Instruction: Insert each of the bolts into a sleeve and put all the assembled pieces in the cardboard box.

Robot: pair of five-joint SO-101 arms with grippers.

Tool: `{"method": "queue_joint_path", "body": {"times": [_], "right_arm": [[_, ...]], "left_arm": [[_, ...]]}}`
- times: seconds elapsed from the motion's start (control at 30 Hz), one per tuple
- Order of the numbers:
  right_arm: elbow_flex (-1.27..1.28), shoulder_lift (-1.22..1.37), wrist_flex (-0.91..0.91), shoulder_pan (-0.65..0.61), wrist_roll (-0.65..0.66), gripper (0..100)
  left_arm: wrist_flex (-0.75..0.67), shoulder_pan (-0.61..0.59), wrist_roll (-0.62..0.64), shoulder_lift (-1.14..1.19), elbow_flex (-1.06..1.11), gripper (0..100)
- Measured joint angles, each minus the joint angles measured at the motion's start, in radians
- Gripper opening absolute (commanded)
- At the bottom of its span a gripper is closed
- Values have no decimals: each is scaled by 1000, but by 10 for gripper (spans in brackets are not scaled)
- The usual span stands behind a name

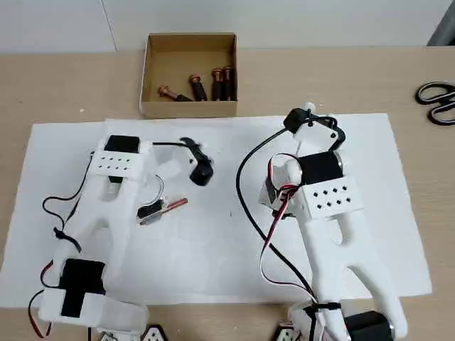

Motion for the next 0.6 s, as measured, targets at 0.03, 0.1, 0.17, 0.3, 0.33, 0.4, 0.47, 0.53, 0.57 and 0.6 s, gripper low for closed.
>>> {"method": "queue_joint_path", "body": {"times": [0.03, 0.1, 0.17, 0.3, 0.33, 0.4, 0.47, 0.53, 0.57, 0.6], "right_arm": [[0, 0, 0, 0, 0, 4], [0, 0, 0, 0, 0, 4], [0, 0, 0, 0, 0, 4], [0, 0, 0, 0, 0, 4], [0, 0, 0, 0, 0, 4], [0, 0, 0, 0, 0, 4], [0, 0, 0, 0, 0, 4], [0, 0, 0, 0, 0, 4], [0, 0, 0, 0, 0, 4], [0, 0, 0, 0, 0, 4]], "left_arm": [[-2, 0, -52, 0, 0, 5], [-14, -6, -150, 0, 0, 5], [-52, -20, -218, 0, 0, 5], [-123, -17, -305, 0, 0, 5], [-140, -17, -310, 0, 0, 6], [-167, -17, -310, 0, 0, 7], [-184, -17, -313, 0, 0, 8], [-198, -17, -313, 0, 5, 26], [-203, -17, -313, 0, 11, 46], [-203, -17, -313, 0, 17, 63]]}}
